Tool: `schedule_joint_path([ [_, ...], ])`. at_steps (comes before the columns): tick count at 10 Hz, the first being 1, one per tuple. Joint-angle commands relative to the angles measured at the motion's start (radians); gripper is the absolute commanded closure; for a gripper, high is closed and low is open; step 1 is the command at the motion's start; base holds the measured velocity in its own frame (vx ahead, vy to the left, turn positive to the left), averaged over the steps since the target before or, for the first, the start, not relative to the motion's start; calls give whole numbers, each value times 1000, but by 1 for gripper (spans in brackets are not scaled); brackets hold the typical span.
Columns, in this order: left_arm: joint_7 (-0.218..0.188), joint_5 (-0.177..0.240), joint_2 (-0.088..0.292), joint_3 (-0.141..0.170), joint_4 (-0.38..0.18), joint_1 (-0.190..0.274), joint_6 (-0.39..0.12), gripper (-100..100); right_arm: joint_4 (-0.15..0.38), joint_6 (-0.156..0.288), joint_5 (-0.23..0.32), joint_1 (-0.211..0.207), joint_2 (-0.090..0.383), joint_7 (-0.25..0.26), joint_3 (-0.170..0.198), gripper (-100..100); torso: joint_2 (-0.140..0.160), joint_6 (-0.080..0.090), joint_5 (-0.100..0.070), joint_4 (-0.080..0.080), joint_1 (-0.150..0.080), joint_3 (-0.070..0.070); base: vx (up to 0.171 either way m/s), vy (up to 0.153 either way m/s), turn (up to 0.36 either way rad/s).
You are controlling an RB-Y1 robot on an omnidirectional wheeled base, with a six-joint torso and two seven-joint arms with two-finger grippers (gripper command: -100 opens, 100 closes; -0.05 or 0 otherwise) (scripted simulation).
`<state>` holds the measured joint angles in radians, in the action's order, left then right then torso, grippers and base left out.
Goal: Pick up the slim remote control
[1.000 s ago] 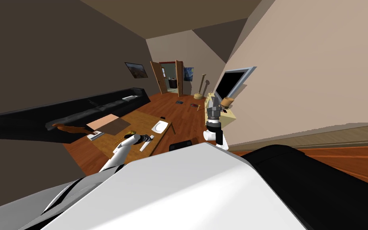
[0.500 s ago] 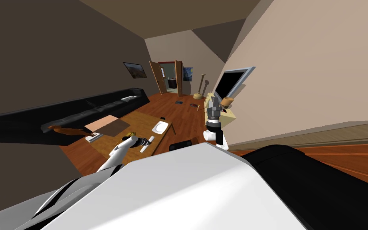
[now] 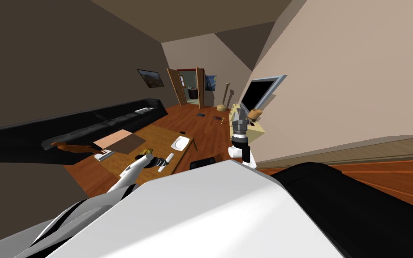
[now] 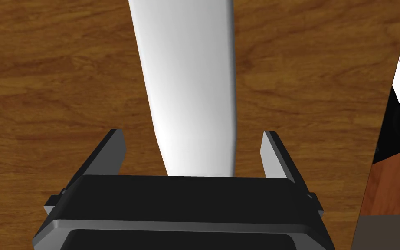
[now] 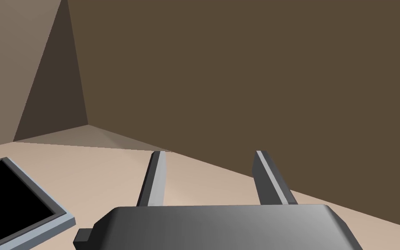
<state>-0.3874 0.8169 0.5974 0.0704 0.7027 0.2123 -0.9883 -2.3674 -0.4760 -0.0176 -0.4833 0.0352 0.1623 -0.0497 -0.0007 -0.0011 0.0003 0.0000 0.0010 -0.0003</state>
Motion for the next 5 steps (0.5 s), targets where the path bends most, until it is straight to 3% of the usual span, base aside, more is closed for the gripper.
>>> schedule_joint_path([
  [1,8,-16,-28,4,-20,-5,33,-100,0,0,0,0,0,0,0,0,0,0,0,0,0,0,34,30,10],
  [5,11,-29,-51,6,-34,-9,58,-100,0,0,0,0,0,0,0,0,-2,0,0,0,2,-1,32,29,2],
])
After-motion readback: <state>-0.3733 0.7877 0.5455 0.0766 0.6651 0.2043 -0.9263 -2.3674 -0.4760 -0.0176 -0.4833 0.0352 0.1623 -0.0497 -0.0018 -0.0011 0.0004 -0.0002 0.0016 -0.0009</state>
